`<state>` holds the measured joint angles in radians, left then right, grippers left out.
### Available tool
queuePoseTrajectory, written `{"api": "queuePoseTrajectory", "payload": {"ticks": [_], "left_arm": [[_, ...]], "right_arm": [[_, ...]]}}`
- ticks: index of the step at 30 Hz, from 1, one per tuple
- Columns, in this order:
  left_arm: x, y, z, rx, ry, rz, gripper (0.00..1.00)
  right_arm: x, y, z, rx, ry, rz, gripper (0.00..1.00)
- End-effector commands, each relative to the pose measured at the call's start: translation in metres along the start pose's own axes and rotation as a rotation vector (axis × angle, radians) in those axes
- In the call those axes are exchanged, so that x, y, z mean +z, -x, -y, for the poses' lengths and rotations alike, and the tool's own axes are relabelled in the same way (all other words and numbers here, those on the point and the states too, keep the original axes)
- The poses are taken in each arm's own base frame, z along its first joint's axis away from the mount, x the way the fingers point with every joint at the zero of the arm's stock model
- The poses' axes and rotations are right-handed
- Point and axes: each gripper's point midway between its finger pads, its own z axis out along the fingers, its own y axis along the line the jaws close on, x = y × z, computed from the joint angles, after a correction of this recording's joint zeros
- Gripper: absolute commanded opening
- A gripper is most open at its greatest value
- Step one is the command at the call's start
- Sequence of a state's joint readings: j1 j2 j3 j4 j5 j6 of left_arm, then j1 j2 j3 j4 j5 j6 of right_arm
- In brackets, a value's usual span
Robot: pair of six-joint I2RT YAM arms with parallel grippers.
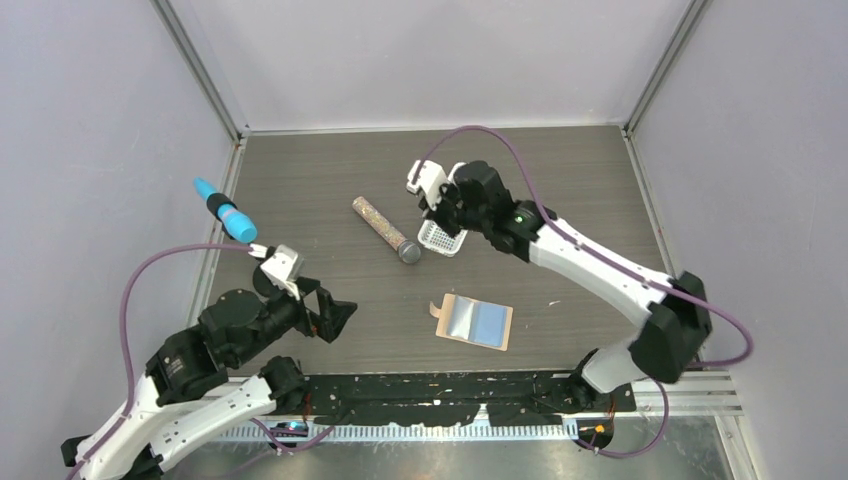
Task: Take the credit cards out of the card holder
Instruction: Reset both arms
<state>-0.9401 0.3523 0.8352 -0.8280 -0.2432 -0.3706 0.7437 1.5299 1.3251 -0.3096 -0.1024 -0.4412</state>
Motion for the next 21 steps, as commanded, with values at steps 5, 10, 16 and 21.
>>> {"api": "queuePoseTrajectory", "payload": {"ticks": [5,10,16,21], "left_arm": [[-0.015,0.043,0.003,-0.07,0.013,0.115,1.0],[-0.014,0.049,0.007,-0.116,-0.006,0.153,1.0],[-0.009,0.046,0.002,-0.149,0.012,0.197,1.0],[-0.002,0.036,-0.005,-0.162,0.041,0.201,1.0]], "right_arm": [[-0.076,0.027,-0.047,0.545,0.058,0.135,0.49],[-0.095,-0.01,-0.069,0.646,0.062,0.106,1.0],[-0.129,-0.035,-0.071,0.756,-0.017,0.154,0.95],[-0.149,-0.056,-0.06,0.822,-0.134,0.203,0.95]]}}
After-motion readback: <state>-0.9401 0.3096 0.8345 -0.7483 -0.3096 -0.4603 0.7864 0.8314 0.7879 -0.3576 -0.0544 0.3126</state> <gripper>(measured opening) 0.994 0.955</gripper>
